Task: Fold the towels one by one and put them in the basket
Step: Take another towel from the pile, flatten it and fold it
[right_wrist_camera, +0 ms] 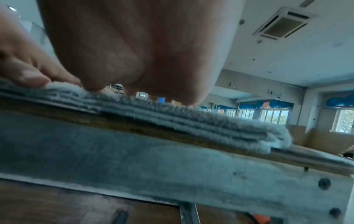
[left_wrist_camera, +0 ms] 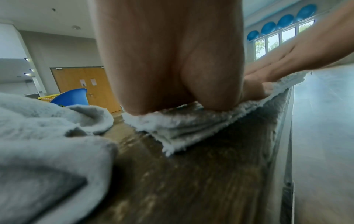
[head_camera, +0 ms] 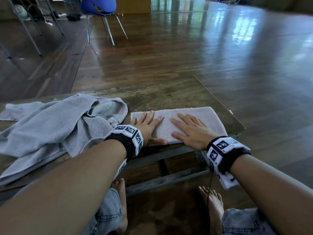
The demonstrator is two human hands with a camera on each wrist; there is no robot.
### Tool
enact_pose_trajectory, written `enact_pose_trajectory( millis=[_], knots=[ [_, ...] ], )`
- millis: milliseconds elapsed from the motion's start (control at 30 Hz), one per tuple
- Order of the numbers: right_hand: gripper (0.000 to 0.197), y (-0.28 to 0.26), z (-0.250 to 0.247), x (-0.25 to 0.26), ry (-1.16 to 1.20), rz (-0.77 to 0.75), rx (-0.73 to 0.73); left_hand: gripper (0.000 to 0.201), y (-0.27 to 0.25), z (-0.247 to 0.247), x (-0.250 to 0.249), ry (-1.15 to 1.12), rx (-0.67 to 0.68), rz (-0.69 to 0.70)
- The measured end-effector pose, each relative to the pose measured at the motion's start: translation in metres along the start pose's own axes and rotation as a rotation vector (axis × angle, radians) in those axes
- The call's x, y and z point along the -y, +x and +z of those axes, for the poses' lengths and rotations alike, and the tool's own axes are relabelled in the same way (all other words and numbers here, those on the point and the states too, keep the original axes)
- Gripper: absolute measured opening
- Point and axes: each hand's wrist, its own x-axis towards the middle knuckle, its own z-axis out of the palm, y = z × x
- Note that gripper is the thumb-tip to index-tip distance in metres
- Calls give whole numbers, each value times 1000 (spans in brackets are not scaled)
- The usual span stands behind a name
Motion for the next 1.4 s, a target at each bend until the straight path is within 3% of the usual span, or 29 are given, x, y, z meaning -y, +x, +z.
enact_pose_trajectory(
  millis=[167, 333, 600, 700, 767, 867, 933, 1033, 1133, 1233, 1333, 1400],
  knots=[
    [77, 15, 8, -13, 15, 75, 52, 109, -1, 4, 6, 9, -1, -19],
    [82, 17, -1, -43, 4, 252, 73, 112, -2, 5, 8, -14, -3, -64],
    [88, 13, -5, -31, -36, 440, -108, 126, 4, 14, 10, -45, -41, -94],
    [67, 13, -21, -8, -121, 380, -271, 125, 6, 13, 8, -14, -83, -142],
    [53, 16, -33, 11, -38, 276, -312, 124, 8, 12, 2, 3, -94, -208],
    [46, 14, -35, 38, 208, 137, -185, 119, 7, 10, -15, 39, -179, -294],
    [44, 5, -26, 44, 214, 92, -148, 118, 3, 6, -27, 41, -236, -344],
    [55, -12, -17, 32, 126, 45, -120, 101, -3, -10, -34, -33, -214, -359],
    [87, -27, -13, 8, 58, 40, 18, 57, -11, -24, -31, -194, -116, -246],
    [109, -42, -3, -8, -68, 30, 66, 32, -25, -24, -30, -295, -80, -128],
    [101, -50, 4, -11, -197, -71, -104, 38, -36, -21, -27, -291, -82, -87],
    [80, -51, 3, -13, -212, -143, -233, 56, -39, -19, -19, -260, -69, -69]
  ],
)
